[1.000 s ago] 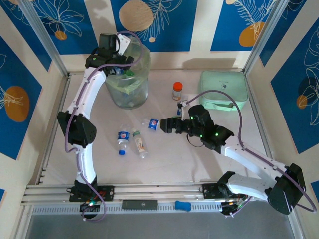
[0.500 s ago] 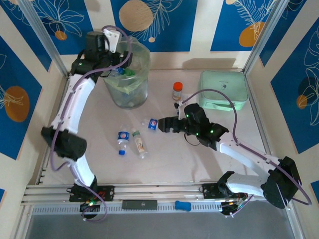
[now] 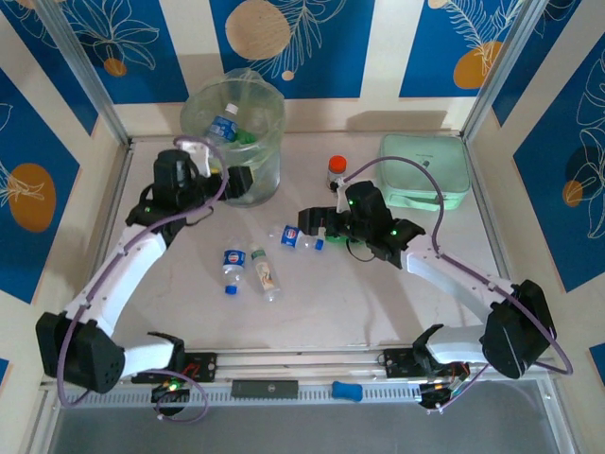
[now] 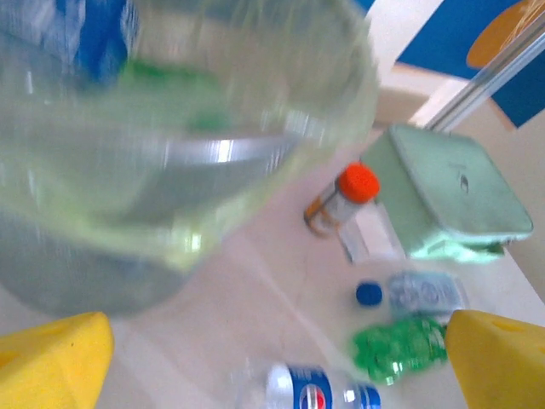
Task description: Put the plastic bottles in the bin
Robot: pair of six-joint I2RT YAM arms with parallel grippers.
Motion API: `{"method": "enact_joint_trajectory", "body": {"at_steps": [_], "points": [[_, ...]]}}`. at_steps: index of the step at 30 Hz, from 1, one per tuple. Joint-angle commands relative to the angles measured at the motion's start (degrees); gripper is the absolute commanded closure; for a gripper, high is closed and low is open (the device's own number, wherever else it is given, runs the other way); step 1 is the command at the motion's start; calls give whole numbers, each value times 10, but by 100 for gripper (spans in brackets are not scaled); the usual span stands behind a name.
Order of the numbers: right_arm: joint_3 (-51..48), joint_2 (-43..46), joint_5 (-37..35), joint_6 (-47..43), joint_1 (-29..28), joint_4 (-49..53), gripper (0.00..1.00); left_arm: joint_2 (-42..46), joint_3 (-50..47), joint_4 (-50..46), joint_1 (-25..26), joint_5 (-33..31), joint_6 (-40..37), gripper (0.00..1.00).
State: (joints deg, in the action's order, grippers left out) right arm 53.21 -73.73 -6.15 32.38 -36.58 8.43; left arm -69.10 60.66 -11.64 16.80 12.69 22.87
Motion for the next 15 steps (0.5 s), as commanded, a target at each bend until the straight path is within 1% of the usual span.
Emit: {"method": "enact_joint_trajectory", "body": {"at_steps": [1,5,9,12,15], "points": [[14,-13,-18,24,5,5,1,55,-59,8,12,8,47,1],[14,-30,-14,34,5,-3,1,93,-132,-43,16,-26,59,1],[20,-47,-8,41,5,-3,1,125,-203,-54,19,-52,89,1],[24,-57,-6,47,5,0,1,128,-242,-53,19,-58,108,1],[25,-64,-2,54,5,2,1,108,-264,-42,20,-54,114,1]]}}
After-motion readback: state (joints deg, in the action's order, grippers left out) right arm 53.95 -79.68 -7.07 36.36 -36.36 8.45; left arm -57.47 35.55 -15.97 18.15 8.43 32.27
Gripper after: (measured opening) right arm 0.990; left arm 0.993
